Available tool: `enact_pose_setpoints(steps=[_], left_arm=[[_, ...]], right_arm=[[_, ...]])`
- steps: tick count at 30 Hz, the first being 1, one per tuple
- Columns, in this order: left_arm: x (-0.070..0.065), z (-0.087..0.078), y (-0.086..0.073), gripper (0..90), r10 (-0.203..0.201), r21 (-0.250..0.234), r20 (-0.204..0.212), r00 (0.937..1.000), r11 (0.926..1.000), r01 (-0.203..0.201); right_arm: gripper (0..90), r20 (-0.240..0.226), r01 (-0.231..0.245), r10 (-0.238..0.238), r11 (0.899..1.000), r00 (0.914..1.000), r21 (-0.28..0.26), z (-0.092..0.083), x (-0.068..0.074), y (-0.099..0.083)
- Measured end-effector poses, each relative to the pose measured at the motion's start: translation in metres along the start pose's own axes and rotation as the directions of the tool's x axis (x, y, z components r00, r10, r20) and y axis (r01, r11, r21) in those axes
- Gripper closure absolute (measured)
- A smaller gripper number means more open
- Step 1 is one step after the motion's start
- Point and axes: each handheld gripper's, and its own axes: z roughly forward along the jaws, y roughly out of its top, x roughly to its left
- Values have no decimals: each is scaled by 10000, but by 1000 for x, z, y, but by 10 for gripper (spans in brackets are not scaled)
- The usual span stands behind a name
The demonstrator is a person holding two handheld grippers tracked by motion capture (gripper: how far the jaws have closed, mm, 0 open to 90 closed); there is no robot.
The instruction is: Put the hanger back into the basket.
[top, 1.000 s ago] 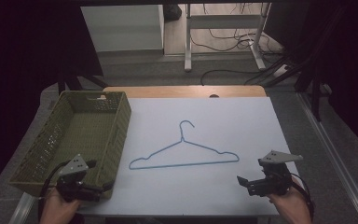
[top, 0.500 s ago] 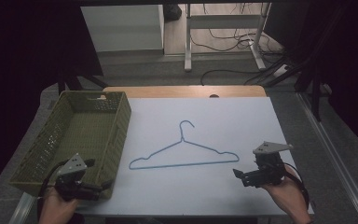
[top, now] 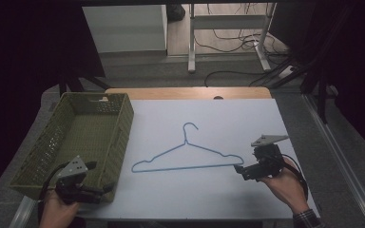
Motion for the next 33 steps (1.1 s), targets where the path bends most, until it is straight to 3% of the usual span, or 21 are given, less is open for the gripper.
enact_pose_setpoints(steps=[16, 33], left_arm=[[0, 2, 0, 6, 82, 82, 42, 10000, 9999, -83], [0, 2, 0, 6, 90, 84, 61, 9999, 9999, -91]], right_arm=[[0, -270, 1013, -994, 9918, 9947, 779, 31, -12, 26], [0, -605, 968, -899, 9877, 9941, 1230, 64, -18, 52]])
